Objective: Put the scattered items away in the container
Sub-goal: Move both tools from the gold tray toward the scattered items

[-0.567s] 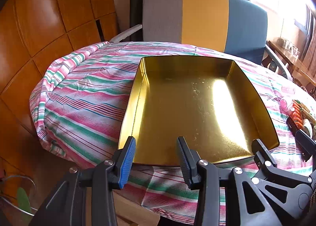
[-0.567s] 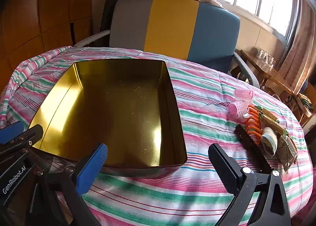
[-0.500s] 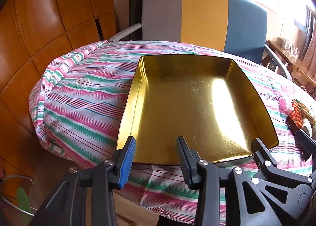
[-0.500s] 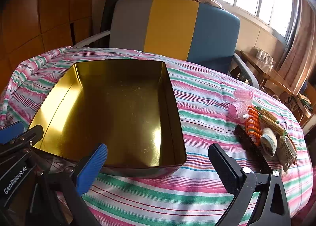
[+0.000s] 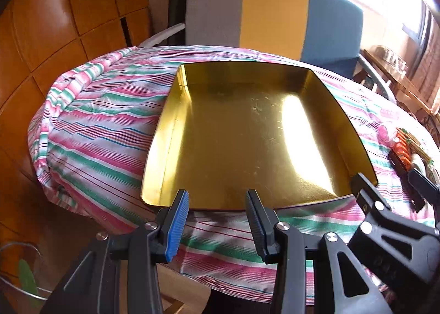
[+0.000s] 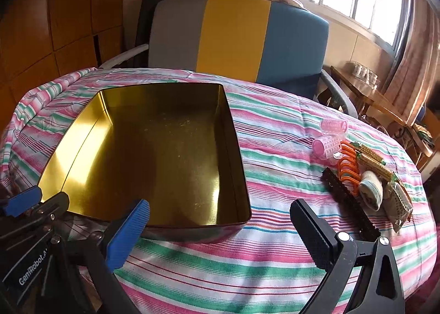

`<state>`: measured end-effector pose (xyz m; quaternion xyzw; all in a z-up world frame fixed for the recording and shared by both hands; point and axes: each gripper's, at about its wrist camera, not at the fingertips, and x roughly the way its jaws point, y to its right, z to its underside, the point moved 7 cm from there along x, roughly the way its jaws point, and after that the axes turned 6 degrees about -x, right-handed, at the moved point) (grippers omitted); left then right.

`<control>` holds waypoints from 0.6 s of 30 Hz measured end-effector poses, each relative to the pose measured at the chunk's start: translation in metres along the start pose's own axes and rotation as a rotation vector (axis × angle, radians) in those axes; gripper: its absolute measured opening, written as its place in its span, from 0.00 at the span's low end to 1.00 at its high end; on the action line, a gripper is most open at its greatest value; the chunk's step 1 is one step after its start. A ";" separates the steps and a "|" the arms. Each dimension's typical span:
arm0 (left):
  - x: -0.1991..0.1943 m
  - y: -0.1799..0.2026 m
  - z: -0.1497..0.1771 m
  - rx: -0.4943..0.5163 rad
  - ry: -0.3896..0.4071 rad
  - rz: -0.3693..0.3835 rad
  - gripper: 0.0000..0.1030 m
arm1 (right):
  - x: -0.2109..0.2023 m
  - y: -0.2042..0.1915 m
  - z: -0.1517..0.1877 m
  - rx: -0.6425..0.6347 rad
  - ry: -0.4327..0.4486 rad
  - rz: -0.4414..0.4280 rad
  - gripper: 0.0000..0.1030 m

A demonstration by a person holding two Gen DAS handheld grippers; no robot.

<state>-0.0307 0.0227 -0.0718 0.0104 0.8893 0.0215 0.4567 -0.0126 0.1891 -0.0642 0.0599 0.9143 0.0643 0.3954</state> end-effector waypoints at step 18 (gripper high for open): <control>-0.025 0.135 0.022 0.324 0.009 0.327 0.49 | -0.012 0.143 0.054 0.295 -0.065 0.122 1.00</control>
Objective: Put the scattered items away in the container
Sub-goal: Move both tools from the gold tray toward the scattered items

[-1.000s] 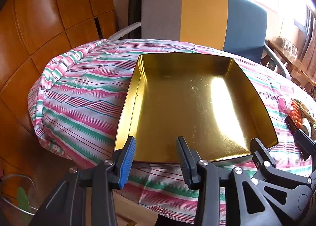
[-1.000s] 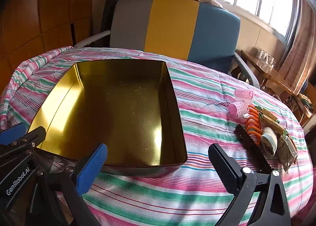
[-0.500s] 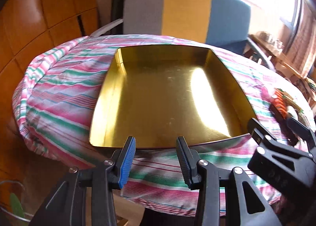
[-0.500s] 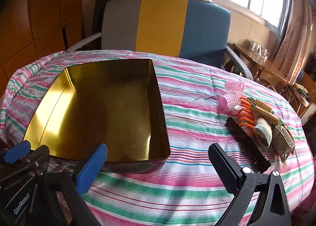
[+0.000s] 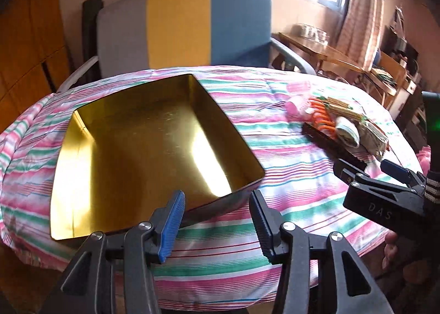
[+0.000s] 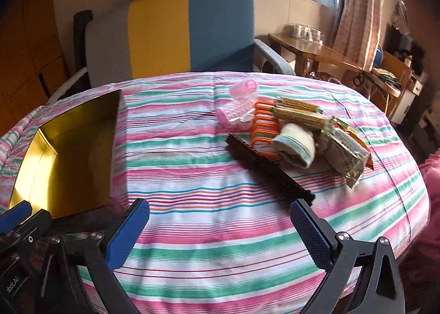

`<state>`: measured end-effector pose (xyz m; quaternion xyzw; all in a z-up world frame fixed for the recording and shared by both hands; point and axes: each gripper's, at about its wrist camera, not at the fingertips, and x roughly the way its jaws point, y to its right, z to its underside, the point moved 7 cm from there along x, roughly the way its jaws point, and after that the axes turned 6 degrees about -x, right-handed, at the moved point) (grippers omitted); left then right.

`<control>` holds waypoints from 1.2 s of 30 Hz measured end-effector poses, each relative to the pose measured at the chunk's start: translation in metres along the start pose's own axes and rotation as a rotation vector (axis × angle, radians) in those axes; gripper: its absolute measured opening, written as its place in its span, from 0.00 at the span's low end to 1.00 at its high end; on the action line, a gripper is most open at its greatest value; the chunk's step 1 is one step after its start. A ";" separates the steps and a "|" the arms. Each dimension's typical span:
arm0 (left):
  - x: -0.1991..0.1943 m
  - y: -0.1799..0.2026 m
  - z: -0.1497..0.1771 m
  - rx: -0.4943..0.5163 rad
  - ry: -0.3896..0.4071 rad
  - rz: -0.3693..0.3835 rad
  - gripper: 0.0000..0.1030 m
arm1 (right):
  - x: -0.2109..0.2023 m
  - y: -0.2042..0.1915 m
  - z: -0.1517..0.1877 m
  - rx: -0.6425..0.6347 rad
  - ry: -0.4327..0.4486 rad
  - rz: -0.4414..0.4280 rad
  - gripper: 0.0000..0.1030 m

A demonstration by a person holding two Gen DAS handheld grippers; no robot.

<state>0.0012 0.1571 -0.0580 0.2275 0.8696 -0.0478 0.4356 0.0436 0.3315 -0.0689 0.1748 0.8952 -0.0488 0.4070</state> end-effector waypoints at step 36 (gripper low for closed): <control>0.072 0.084 0.051 0.254 -0.216 0.217 0.55 | 0.123 0.115 -0.077 0.133 -0.125 -0.335 1.00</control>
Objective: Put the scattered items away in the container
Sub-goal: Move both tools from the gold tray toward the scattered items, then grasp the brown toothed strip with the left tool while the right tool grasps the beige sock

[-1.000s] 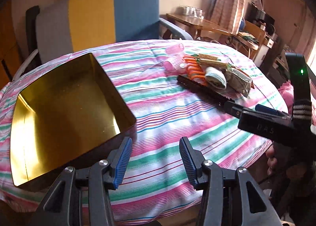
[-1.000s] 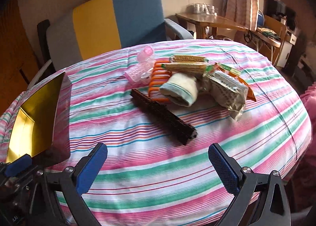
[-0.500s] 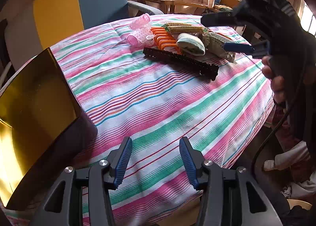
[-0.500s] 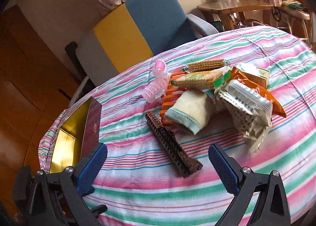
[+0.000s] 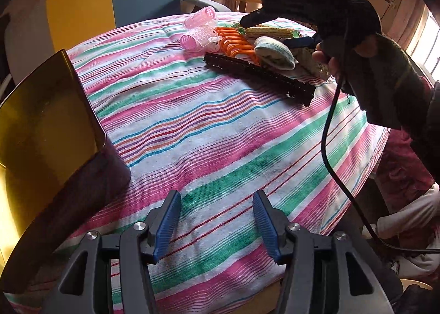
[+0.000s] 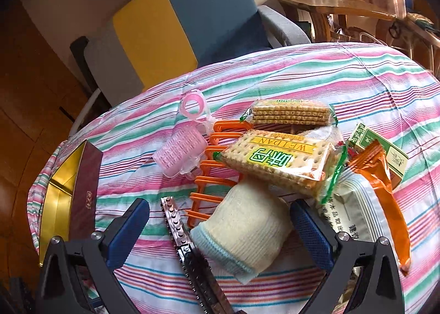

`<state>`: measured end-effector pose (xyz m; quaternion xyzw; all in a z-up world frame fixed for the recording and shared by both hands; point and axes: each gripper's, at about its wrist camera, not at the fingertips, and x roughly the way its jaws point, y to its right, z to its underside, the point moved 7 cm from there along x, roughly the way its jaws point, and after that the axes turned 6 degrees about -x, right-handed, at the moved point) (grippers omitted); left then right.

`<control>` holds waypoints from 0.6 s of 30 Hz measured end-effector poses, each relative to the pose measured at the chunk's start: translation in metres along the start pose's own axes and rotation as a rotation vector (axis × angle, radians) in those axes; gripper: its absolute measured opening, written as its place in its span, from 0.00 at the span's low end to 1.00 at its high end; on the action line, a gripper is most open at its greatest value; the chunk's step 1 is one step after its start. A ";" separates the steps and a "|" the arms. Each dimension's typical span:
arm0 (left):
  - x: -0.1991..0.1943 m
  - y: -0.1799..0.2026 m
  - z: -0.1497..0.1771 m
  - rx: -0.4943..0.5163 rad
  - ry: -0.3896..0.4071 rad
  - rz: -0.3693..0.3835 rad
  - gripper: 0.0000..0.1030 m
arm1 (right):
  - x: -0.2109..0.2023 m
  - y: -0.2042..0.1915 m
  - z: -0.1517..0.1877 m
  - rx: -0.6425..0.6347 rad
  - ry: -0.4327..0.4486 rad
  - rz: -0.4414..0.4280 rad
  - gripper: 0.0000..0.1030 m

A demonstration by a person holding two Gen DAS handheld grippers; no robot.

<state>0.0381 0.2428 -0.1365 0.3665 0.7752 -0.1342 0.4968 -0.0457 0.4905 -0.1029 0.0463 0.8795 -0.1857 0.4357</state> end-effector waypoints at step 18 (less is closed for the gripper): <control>-0.006 -0.015 -0.003 -0.207 0.047 0.216 0.58 | -0.016 -0.034 0.061 0.042 -0.125 -0.294 1.00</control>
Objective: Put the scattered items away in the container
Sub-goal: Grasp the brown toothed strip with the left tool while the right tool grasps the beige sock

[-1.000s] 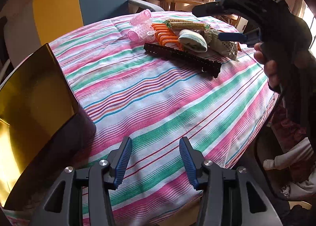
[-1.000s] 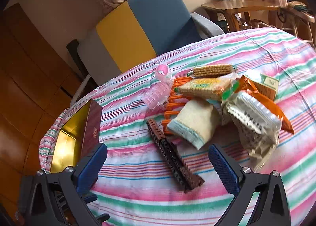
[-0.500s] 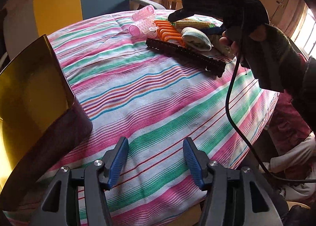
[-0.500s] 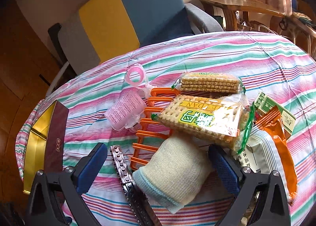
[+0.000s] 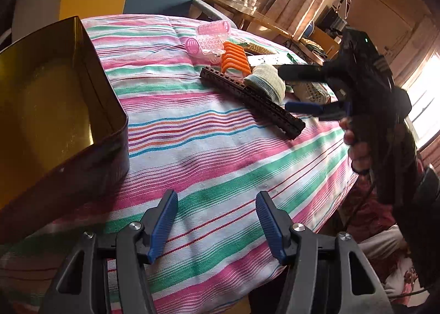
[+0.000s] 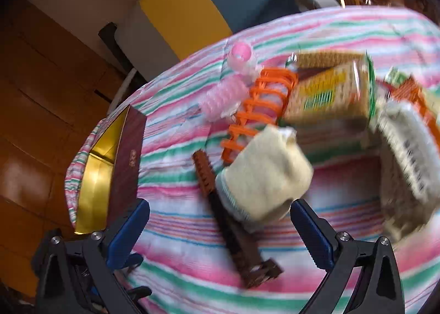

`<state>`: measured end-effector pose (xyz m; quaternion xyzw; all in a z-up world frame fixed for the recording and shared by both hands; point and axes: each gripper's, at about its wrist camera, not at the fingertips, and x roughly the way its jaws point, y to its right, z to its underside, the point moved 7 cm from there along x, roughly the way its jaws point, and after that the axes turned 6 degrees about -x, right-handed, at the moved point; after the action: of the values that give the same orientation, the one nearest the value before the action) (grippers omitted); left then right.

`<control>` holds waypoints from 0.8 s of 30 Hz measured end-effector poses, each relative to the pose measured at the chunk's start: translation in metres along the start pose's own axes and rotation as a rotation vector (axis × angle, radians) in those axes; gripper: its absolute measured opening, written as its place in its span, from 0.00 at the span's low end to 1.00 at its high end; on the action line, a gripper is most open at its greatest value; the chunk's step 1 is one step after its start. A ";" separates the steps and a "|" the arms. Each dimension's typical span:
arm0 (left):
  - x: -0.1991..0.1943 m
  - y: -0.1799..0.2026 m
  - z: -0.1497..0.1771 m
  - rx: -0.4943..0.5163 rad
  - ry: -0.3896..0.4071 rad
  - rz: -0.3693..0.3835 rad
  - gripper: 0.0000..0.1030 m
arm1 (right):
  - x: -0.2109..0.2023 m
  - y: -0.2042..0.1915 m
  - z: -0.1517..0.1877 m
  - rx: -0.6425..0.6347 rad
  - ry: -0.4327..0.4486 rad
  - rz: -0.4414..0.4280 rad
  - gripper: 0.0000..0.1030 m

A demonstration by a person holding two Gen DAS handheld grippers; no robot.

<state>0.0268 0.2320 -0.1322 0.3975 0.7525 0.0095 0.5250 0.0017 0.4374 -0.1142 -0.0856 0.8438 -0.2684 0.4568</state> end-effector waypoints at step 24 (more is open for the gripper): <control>0.000 0.042 -0.037 0.060 0.010 -0.083 0.60 | -0.043 0.002 0.063 0.050 0.118 0.073 1.00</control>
<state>0.0216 0.2758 -0.0974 0.3813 0.7710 -0.0331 0.5090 0.0778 0.4319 -0.1119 -0.0275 0.8648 -0.2772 0.4178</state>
